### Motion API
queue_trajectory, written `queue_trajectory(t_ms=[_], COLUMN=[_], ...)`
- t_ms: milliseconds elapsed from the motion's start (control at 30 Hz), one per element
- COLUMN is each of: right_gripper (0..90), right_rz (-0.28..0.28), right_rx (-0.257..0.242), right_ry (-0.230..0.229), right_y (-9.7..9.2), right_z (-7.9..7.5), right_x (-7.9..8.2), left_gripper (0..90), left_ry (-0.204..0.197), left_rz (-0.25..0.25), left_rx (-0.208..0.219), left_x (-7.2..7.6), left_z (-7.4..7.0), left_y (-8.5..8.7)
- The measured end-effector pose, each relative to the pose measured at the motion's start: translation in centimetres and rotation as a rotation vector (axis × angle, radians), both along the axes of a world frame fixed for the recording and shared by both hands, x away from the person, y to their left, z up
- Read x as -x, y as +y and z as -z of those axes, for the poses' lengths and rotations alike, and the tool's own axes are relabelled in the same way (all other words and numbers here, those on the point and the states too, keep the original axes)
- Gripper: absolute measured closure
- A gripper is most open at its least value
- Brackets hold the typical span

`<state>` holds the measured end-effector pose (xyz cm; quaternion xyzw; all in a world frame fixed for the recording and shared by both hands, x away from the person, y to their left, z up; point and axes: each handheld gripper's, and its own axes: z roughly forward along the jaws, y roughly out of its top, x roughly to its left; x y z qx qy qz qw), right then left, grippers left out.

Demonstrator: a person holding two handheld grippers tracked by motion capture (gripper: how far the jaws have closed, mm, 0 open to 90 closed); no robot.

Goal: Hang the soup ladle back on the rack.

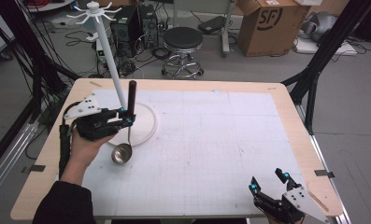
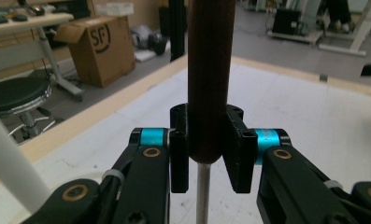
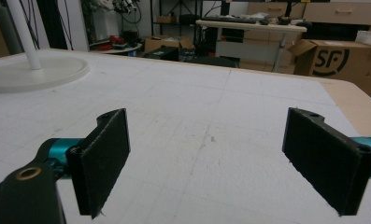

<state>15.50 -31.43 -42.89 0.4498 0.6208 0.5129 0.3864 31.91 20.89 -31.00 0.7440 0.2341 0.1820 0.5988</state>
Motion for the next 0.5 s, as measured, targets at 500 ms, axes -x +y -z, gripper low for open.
queue_trajectory(t_ms=[500], right_gripper=[14.3], right_rz=[-0.001], right_rx=[-0.004], right_ry=[-0.004], right_y=[0.0], right_z=[0.0], right_x=[-0.1], left_gripper=[74.1], left_ry=[-0.06], left_rz=[-0.142], left_rx=[0.094], left_x=[-0.3], left_z=[-7.2], left_y=[5.9])
